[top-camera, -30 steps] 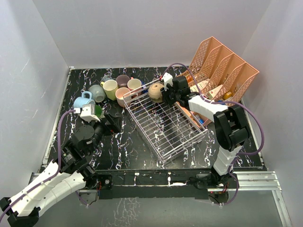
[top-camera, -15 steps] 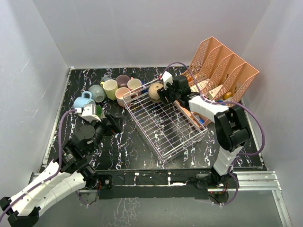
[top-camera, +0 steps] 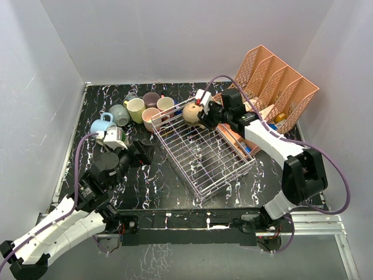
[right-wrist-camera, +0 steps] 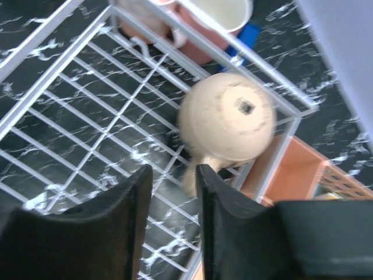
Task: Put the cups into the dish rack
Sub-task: Turn the cup upside down in the dish rack, then adjust the cup in the dish rack.
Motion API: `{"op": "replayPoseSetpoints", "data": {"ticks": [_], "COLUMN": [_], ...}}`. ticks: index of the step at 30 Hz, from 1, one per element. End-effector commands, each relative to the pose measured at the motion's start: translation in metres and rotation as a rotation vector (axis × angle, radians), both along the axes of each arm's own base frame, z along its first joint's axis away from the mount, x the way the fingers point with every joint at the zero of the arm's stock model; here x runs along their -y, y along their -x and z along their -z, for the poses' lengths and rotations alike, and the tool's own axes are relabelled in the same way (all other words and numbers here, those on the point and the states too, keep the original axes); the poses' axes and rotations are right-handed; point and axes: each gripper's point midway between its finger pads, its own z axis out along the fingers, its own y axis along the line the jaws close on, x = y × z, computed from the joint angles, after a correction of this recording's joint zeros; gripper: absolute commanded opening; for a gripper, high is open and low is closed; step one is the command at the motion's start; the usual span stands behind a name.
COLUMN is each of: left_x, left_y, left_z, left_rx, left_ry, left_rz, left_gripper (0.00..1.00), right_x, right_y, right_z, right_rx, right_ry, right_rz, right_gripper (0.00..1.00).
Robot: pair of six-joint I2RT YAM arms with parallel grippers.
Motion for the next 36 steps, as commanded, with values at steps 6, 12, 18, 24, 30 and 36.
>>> {"op": "replayPoseSetpoints", "data": {"ticks": [6,12,18,24,30,36], "left_x": [0.007,0.008,0.008,0.008,0.008,0.006], "left_y": [0.001,0.001,0.001,0.0,-0.001,-0.002], "left_z": [-0.014,-0.014,-0.011,-0.012,-0.009,-0.01], "left_rx": [0.02,0.018,0.011,0.015,0.008,0.016], "left_ry": [0.036,0.032,0.024,0.016,0.007,-0.021], "left_rz": [0.029,0.031,0.035,0.033,0.034,0.027], "left_gripper": [0.87,0.87,0.87,0.87,0.87,0.87], "right_x": [-0.006,0.004,0.02,0.017,0.014,-0.005], "right_y": [-0.005,-0.048,-0.079,-0.089,-0.084,-0.031], "right_z": [0.052,0.072,0.073,0.066,0.06,0.037], "right_rx": [-0.155,-0.172,-0.122,-0.111,-0.124,-0.175], "right_ry": [0.112,0.17,0.229,0.21,0.214,0.143], "right_rz": [-0.07,0.109,0.248,0.265,0.23,-0.012], "right_gripper": [0.18,0.12,0.1,0.1,0.14,0.23]}}
